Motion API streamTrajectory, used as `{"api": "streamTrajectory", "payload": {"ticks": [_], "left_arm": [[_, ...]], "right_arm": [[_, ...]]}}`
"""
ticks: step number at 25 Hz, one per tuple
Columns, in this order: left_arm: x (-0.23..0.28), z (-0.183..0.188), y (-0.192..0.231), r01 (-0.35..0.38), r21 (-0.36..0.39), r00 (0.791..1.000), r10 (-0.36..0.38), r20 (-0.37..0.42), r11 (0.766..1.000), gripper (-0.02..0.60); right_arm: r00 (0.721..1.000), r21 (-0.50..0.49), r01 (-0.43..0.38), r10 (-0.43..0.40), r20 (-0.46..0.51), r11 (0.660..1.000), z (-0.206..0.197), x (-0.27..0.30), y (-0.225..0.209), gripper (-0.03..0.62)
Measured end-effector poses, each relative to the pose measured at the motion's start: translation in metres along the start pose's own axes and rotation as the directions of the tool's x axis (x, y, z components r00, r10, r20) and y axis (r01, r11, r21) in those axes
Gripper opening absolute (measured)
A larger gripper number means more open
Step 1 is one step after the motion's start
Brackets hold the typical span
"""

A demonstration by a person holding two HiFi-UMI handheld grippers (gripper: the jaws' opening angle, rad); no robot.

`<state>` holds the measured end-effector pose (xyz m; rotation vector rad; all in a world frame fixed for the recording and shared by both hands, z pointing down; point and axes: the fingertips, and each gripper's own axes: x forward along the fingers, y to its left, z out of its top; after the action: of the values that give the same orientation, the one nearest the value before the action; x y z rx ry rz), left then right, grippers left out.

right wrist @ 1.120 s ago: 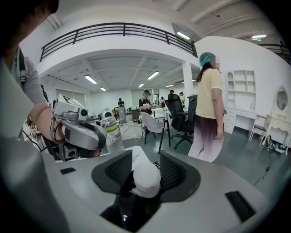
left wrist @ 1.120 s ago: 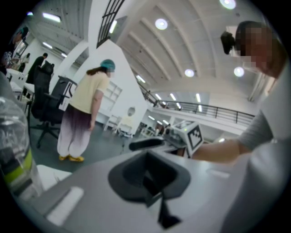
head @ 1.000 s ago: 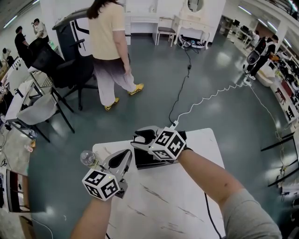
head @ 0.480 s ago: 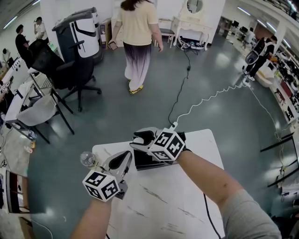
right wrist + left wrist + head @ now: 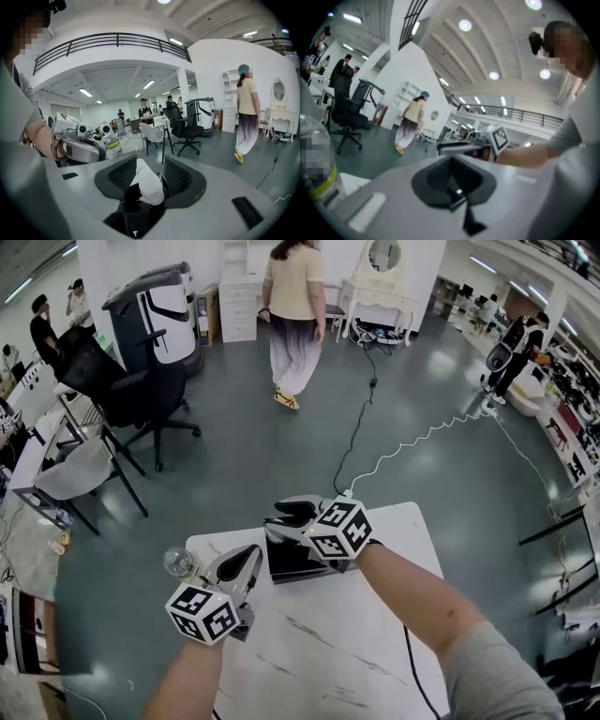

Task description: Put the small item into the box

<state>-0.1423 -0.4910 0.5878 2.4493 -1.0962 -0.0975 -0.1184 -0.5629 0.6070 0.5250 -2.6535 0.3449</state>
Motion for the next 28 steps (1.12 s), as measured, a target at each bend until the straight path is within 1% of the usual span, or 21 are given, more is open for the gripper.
{"api": "streamTrajectory", "payload": {"ticks": [6, 9, 12, 19, 24, 28], "left_arm": [[-0.005, 0.008, -0.014, 0.013, 0.018, 1.0, -0.013, -0.013, 1.0, 0.005], [-0.013, 0.019, -0.018, 0.026, 0.019, 1.0, -0.026, -0.005, 0.999, 0.005], [-0.019, 0.033, -0.031, 0.042, 0.027, 0.999, -0.042, 0.005, 0.999, 0.005], [-0.04, 0.062, -0.056, 0.087, 0.055, 0.996, -0.088, 0.023, 0.995, 0.005], [-0.07, 0.067, -0.071, 0.117, 0.068, 0.993, -0.118, 0.015, 0.991, 0.005], [-0.093, 0.073, -0.08, 0.133, 0.085, 0.991, -0.134, 0.004, 0.987, 0.005]], "right_arm": [[0.998, 0.051, 0.053, -0.054, 0.027, 0.997, 0.017, -0.024, -0.003, 0.179], [0.995, 0.064, 0.086, -0.088, 0.038, 0.994, 0.027, -0.033, -0.001, 0.175], [0.992, 0.078, 0.113, -0.117, 0.056, 0.991, 0.035, -0.053, 0.005, 0.166], [0.979, 0.133, 0.171, -0.183, 0.084, 0.976, 0.04, -0.089, 0.024, 0.129], [0.968, 0.181, 0.202, -0.224, 0.11, 0.962, 0.043, -0.108, 0.048, 0.093], [0.955, 0.199, 0.24, -0.267, 0.127, 0.95, 0.05, -0.12, 0.064, 0.063]]}}
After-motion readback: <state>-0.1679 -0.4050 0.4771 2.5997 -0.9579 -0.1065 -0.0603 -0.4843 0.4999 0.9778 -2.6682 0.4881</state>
